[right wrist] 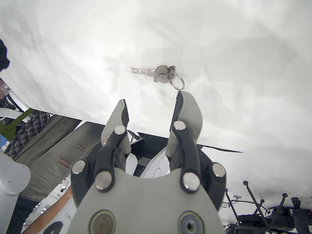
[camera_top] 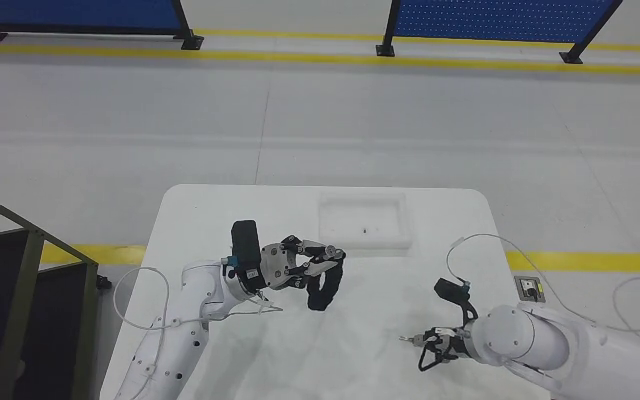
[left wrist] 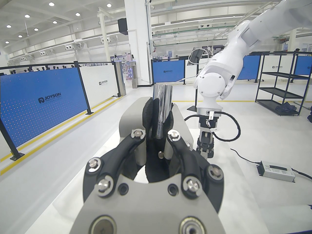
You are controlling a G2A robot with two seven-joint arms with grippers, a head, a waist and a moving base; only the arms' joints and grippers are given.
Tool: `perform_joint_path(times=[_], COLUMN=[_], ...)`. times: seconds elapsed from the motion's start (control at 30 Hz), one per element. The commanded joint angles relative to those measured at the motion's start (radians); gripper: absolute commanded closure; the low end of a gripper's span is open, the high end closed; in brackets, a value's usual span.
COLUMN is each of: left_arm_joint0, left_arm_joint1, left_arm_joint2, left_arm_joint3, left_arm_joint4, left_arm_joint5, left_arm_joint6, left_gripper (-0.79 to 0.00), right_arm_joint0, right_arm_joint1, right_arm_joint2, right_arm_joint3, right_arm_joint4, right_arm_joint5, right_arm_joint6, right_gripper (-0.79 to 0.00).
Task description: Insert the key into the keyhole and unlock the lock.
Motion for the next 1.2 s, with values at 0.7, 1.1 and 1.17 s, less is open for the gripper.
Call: perform_joint_path(times=[0.7, 1.1, 1.17], left_arm_joint0=[0.0, 0.0, 0.0], left_arm_joint1=[0.0, 0.0, 0.0], left_arm_joint2=[0.0, 0.0, 0.0], left_arm_joint3=[0.0, 0.0, 0.0], left_arm_joint4=[0.0, 0.0, 0.0], left_arm_joint5=[0.0, 0.0, 0.0], left_arm_joint6=[0.0, 0.0, 0.0], left_gripper=[0.0, 0.0, 0.0], right_arm_joint0=[-0.079, -0.114, -0.118], right_arm_joint1=[-0.05, -0.072, -0.074], right_arm_joint2=[0.06, 0.095, 0.103], right_arm_joint3=[0.104, 0.127, 0.12], right_arm_joint4=[-0.008, -0.01, -0.012], right_arm_joint5=[0.008, 0.006, 0.016], right_arm_joint6=[0.025, 0.044, 0.045], right_gripper=[-0.289, -0.108, -0.034])
